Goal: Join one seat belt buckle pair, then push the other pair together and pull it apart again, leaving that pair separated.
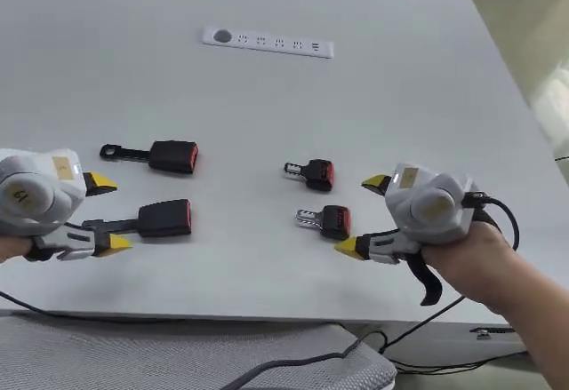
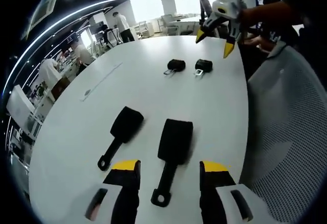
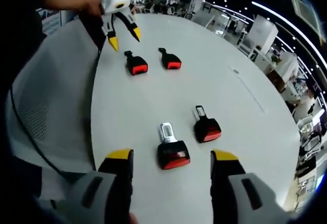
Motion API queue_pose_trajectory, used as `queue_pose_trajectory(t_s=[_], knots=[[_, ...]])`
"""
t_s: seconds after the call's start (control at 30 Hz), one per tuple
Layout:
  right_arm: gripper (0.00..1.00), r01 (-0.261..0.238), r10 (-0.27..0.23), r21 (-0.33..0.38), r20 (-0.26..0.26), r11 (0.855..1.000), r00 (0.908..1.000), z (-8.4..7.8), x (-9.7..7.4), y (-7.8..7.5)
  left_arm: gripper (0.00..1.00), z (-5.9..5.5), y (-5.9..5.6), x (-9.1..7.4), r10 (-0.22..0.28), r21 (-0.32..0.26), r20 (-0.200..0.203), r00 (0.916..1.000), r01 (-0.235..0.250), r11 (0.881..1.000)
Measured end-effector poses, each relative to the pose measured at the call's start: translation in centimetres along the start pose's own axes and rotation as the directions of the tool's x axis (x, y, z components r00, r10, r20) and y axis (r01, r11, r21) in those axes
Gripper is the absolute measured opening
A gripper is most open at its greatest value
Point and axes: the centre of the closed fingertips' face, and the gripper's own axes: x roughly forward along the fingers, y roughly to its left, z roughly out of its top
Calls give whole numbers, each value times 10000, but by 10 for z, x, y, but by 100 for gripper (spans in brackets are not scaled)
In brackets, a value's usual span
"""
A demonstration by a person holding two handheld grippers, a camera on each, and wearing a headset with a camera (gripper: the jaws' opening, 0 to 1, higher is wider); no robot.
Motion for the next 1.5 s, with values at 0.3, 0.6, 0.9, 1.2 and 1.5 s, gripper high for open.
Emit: queue_pose_trajectory(t_s=[0.3,0.6,0.9,1.2,1.5], knots=[[51,-793,783,-298,-352,9964,9963,-8,17,0,48,8,2,17,-377,444,-172,9991,384,9983],[45,-1460,1452,-76,-643,9893,9873,-21,30,-7,47,6,-2,35,-1033,859,-543,9932,1077,9905],[40,-2126,2102,-98,-1097,9771,9715,-29,43,-3,40,-2,-5,48,-1378,884,-964,9858,1464,9853],[35,-2546,2504,-124,-1405,9670,9579,-33,50,0,35,-9,-11,54,-1575,995,-1211,9801,1698,9804],[35,-2972,2883,-359,-1564,9541,9447,-28,48,5,33,-6,-11,59,-1885,1578,-1321,9731,2084,9652]])
